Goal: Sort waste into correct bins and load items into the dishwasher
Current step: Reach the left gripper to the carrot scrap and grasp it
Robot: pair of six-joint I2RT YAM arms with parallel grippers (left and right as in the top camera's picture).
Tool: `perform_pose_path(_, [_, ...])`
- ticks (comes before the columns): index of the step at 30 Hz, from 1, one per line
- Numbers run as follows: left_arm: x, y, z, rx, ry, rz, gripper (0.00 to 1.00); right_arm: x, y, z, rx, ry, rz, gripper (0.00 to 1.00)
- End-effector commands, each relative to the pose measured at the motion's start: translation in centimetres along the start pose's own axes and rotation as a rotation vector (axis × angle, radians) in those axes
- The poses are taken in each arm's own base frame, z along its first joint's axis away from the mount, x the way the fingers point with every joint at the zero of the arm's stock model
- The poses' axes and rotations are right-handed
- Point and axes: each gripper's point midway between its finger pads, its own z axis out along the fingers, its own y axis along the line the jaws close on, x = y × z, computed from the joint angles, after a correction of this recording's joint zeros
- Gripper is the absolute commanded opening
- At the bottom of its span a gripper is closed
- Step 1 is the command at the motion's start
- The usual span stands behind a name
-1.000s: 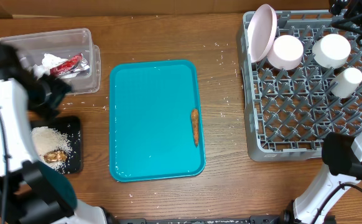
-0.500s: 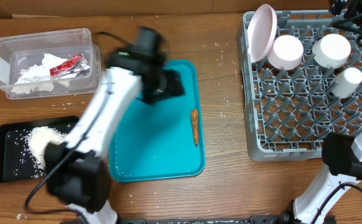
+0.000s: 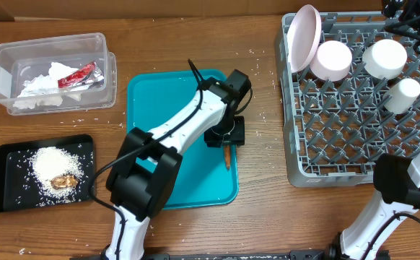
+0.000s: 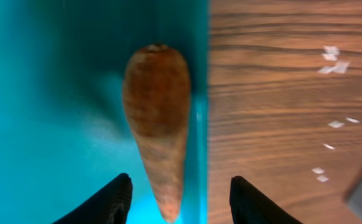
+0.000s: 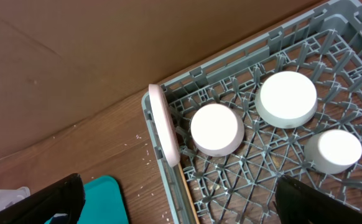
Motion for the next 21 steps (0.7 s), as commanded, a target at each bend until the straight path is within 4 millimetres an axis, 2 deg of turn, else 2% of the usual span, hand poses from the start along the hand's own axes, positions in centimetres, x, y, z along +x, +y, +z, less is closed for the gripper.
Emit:
perform_pose_path(1, [-0.6,1.0,0.1,-0.044,-0.022,-0.026,0.52,-0.2,0.4,-1.1,-0.014,-0.025,-0.009,1.0])
perform_pose_path(9, [-1.1,2.0,-0.1,-0.051,-0.021,-0.052,0.5,-0.2,0.4,-1.1,-0.014,-0.025,-0.009,1.0])
perform_pose_path(14, [-1.8,3.5,-0.2,-0.112,-0.051,-0.052,0.47,-0.2,0.4,-1.1,-0.014,-0.025,-0.009,1.0])
perform_pose_path(21, [-2.0,2.4,0.0,-0.102,-0.075,0.019,0.48,-0.2,0.4,-1.1,-0.014,-0.025,-0.009,1.0])
